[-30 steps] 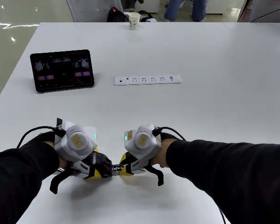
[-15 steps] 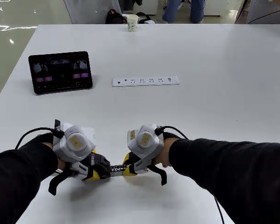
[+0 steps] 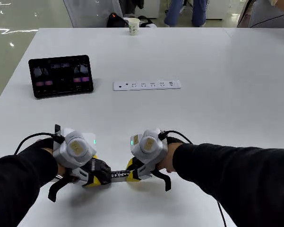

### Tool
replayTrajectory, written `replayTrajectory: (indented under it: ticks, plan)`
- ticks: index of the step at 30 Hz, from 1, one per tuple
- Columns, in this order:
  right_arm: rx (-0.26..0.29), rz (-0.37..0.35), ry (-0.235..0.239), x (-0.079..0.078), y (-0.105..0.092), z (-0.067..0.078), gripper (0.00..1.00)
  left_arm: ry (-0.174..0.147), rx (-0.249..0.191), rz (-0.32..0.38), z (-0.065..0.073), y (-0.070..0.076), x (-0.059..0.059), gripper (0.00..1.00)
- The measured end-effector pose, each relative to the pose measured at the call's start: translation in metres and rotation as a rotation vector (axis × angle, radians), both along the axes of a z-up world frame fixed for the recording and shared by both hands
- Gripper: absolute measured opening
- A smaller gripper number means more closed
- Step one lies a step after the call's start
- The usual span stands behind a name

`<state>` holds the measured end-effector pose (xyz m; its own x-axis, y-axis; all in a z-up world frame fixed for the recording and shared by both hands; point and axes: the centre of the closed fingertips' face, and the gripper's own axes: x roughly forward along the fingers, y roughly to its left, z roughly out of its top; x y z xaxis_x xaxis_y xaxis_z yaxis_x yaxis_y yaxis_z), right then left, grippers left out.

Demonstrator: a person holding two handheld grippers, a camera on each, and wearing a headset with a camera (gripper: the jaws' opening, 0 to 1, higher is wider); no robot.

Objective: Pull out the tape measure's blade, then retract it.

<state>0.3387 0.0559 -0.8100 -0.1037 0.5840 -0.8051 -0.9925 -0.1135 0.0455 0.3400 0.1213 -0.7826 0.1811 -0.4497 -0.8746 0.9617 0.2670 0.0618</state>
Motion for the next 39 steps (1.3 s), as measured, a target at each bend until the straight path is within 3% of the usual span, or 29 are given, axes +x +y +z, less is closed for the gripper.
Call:
replayTrajectory:
  ticks: [39]
  plan:
    - [-0.028, -0.009, -0.006, 0.002, -0.024, 0.0, 0.1, 0.004, 0.002, 0.008, -0.001, -0.001, 0.0, 0.33]
